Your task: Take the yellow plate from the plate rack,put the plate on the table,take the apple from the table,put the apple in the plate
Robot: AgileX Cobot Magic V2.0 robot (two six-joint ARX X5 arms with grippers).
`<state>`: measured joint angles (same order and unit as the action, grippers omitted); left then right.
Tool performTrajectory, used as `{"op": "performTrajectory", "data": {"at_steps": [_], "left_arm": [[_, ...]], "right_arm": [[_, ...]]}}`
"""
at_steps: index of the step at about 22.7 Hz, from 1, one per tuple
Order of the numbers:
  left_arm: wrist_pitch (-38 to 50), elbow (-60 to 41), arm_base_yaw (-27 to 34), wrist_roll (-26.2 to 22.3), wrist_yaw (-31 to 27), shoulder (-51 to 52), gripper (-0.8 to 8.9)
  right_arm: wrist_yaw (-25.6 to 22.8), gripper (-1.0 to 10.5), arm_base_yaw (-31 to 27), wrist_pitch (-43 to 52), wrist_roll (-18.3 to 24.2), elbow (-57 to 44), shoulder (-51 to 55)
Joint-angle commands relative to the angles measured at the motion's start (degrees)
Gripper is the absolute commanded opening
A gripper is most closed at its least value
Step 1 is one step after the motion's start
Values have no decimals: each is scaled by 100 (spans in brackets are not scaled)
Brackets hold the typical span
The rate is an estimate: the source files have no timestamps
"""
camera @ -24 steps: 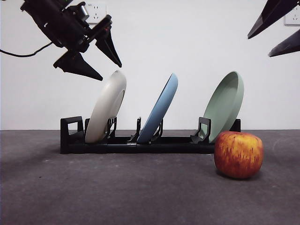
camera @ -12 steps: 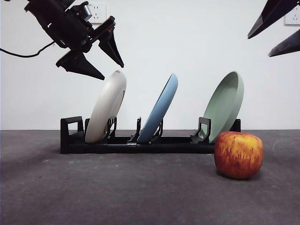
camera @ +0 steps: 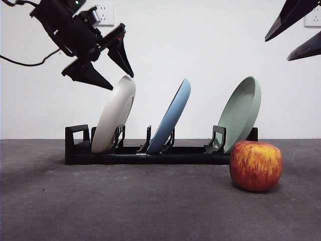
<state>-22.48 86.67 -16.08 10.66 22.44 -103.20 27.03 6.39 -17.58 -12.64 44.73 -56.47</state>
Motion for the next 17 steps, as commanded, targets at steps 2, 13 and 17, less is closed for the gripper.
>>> {"op": "performTrajectory", "data": {"at_steps": [2,13,17], "left_arm": [[2,0,-83,26,4,-116,341],[103,7,-83,-184,35,-72,-9],[90,7,-107,-186,63,245,-9]], "right_arm": [[-2,284,4,22,4,33,-11],[-37,284,4,17,7,33,-13],[-35,284,4,17,7,33,-13]]}}
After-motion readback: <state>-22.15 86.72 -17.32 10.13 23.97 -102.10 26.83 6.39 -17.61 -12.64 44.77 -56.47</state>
